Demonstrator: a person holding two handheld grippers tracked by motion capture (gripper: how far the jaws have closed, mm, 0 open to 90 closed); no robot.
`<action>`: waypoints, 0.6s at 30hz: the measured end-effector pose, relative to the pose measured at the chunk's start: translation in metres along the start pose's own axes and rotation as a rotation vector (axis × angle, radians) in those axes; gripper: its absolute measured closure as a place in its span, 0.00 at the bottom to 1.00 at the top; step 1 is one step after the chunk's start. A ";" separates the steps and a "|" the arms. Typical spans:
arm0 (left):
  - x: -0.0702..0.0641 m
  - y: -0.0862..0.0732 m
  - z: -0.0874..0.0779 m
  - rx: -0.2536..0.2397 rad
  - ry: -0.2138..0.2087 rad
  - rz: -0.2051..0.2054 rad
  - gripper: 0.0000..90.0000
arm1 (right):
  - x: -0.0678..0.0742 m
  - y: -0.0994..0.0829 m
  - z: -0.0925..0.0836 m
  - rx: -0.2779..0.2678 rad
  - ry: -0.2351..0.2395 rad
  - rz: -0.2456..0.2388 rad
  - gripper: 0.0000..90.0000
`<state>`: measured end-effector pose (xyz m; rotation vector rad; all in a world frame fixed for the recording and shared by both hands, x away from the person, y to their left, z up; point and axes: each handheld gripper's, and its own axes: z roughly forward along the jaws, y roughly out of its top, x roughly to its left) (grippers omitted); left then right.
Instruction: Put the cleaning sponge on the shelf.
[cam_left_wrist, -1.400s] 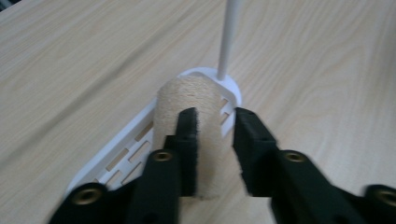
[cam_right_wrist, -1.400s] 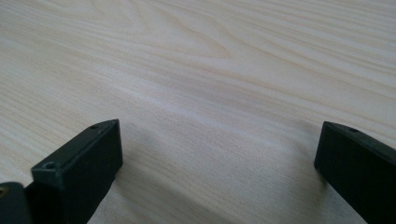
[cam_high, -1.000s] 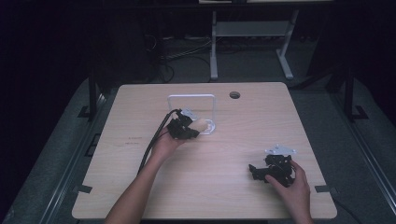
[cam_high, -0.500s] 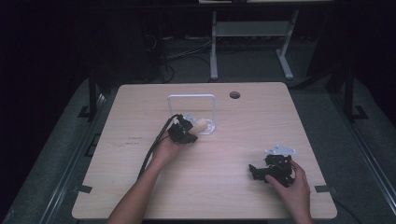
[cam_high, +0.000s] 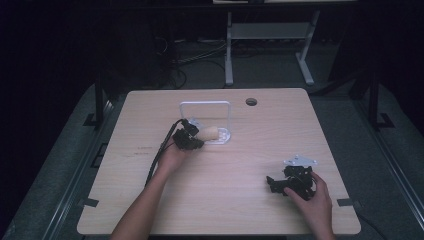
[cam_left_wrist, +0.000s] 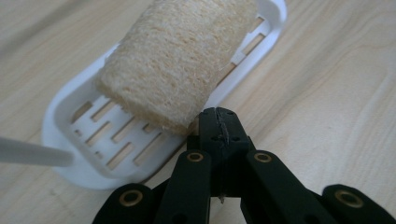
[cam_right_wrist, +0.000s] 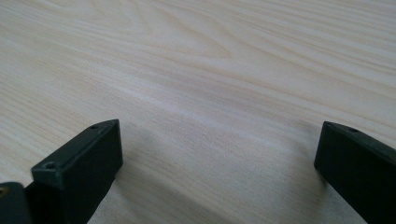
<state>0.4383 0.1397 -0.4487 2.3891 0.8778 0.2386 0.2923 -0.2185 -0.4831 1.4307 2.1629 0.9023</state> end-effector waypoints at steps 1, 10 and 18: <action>0.000 0.000 0.000 0.000 0.000 0.000 1.00 | 0.000 0.000 0.000 0.000 0.000 0.000 0.01; 0.005 -0.002 -0.003 0.002 0.029 -0.016 1.00 | 0.000 0.000 0.000 0.000 0.000 0.000 0.01; 0.007 -0.004 -0.007 0.001 0.037 -0.022 1.00 | 0.000 0.000 0.000 0.000 0.000 0.000 0.01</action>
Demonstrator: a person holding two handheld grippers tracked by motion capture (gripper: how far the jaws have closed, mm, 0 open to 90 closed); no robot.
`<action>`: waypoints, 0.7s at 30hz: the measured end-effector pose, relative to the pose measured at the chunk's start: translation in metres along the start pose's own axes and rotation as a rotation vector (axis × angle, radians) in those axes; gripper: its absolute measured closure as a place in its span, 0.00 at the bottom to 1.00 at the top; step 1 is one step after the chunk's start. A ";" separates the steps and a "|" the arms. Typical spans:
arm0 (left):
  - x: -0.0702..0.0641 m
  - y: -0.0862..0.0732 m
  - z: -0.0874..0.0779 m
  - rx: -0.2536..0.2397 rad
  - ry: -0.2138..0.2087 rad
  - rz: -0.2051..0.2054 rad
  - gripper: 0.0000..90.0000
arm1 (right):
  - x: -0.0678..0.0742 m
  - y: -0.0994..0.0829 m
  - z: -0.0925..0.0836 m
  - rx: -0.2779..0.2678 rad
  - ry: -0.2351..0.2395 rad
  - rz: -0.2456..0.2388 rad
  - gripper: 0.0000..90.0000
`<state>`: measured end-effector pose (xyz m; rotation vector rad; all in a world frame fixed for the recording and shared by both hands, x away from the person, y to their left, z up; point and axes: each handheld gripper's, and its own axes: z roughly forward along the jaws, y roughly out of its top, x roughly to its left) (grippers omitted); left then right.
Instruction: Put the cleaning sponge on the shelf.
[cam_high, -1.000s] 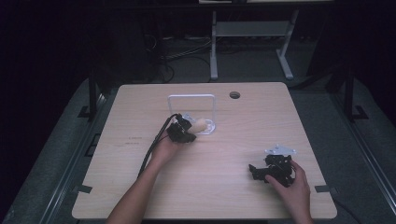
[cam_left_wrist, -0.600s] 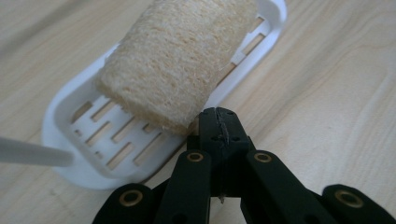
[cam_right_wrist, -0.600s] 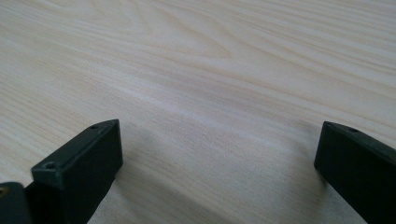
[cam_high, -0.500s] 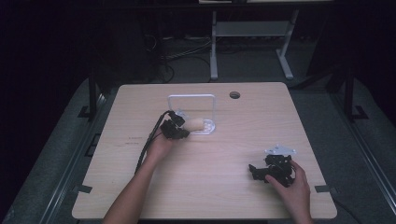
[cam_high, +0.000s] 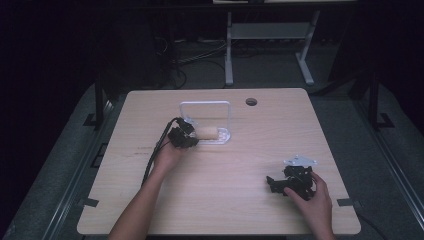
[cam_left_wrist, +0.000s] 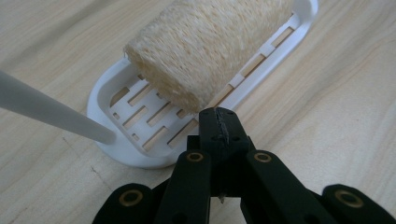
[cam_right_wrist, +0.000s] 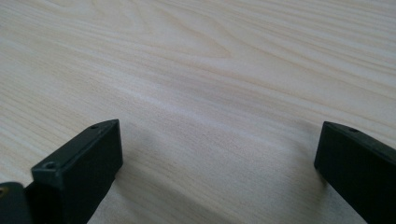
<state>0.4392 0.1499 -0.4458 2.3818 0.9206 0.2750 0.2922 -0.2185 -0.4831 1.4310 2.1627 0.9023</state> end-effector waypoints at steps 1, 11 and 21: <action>0.000 0.000 0.000 0.000 0.000 0.000 1.00 | 0.000 0.000 0.000 0.000 0.000 0.000 0.01; -0.004 -0.008 -0.012 -0.002 -0.025 0.004 1.00 | 0.000 0.000 0.000 0.000 0.001 -0.001 0.01; -0.007 -0.024 -0.031 -0.034 -0.040 -0.013 0.91 | 0.000 0.000 0.000 0.000 0.001 -0.003 0.01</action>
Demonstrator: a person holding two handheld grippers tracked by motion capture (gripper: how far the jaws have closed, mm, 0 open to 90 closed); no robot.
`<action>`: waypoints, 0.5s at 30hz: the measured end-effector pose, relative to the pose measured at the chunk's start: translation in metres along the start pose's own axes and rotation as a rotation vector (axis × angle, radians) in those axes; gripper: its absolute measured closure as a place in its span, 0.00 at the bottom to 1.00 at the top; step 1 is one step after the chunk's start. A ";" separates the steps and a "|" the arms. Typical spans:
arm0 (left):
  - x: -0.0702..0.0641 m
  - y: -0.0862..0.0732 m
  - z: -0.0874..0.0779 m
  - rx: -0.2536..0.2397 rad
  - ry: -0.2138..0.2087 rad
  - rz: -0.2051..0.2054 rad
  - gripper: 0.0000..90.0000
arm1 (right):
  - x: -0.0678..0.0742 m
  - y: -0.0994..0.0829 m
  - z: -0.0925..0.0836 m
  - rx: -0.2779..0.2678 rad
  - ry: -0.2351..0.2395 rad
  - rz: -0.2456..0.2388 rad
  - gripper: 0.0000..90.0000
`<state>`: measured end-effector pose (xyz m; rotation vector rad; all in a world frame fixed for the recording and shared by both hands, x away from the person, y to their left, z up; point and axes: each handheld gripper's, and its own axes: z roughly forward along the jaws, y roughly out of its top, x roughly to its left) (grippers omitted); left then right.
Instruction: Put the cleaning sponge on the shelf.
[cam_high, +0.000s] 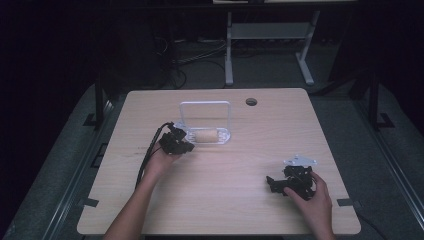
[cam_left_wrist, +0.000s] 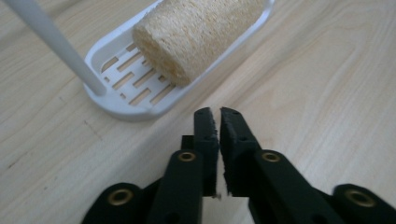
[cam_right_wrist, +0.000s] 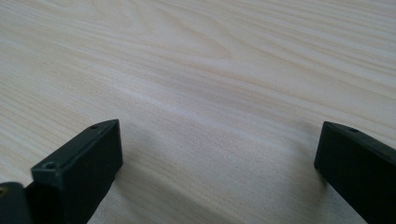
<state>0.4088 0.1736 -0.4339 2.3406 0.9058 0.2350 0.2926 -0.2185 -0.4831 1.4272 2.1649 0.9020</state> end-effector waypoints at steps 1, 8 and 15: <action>0.000 -0.002 -0.002 0.001 0.004 0.000 0.91 | 0.000 0.000 0.000 0.000 0.000 0.000 0.01; -0.003 -0.013 -0.015 -0.038 0.026 -0.014 0.53 | 0.000 0.000 0.000 0.000 0.000 0.001 0.01; -0.005 -0.027 -0.028 -0.068 0.043 -0.031 0.39 | 0.000 0.000 0.000 0.000 0.000 0.001 0.01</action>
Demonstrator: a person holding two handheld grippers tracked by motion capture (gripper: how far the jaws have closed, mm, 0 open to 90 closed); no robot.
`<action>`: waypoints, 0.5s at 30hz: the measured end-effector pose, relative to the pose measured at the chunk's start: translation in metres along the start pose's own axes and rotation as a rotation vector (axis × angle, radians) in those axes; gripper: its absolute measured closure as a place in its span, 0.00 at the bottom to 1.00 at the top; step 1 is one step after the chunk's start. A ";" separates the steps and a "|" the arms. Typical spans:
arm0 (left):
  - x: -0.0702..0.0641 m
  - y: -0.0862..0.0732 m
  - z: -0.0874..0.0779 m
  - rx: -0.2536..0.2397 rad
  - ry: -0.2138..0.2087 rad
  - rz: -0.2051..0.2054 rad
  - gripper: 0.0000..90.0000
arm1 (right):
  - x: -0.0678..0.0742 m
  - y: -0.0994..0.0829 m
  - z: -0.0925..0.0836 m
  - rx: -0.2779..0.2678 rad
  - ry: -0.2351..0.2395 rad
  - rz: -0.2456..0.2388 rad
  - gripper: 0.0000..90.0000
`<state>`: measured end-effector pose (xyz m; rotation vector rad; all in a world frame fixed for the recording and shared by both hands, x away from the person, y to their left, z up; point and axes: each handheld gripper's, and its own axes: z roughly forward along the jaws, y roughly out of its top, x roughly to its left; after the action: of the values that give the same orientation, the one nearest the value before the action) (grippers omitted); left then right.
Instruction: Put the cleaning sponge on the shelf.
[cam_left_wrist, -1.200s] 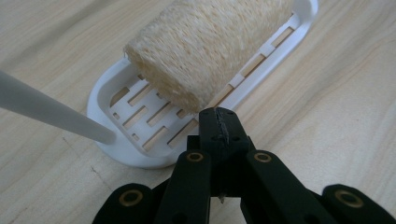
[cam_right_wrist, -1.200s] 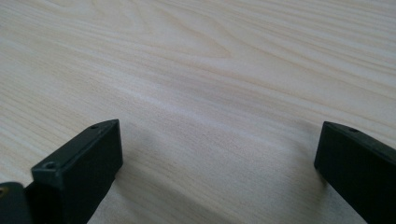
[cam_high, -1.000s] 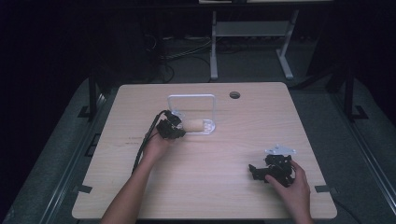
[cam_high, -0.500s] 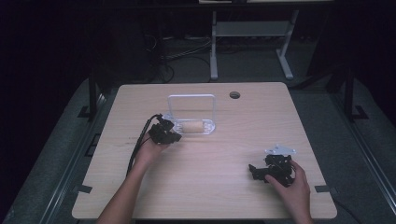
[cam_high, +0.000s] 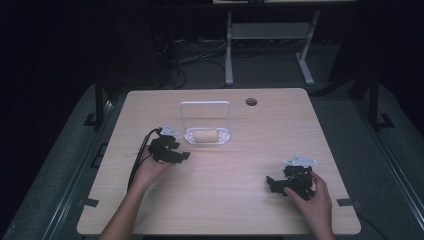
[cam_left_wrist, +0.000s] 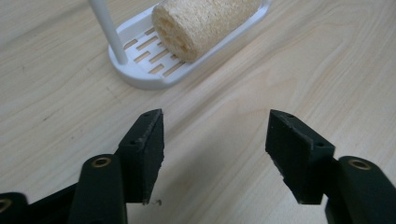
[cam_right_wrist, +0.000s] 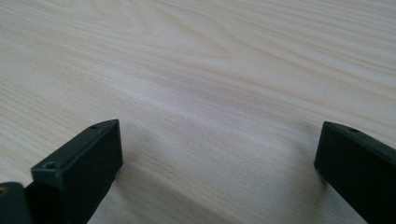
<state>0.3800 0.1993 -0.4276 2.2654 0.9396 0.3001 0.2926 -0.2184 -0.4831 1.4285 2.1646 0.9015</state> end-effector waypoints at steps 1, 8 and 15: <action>0.000 -0.002 -0.002 -0.005 0.006 -0.001 0.39 | 0.000 0.000 0.000 0.000 0.000 0.000 0.01; -0.007 -0.020 -0.015 -0.022 0.034 0.014 0.28 | 0.000 0.000 0.000 0.000 0.000 0.000 0.01; -0.015 -0.037 -0.025 -0.041 0.057 0.010 0.19 | 0.000 0.000 0.000 0.000 0.000 0.000 0.01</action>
<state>0.3385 0.2207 -0.4328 2.2353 0.9430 0.3868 0.2926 -0.2184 -0.4831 1.4282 2.1645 0.9012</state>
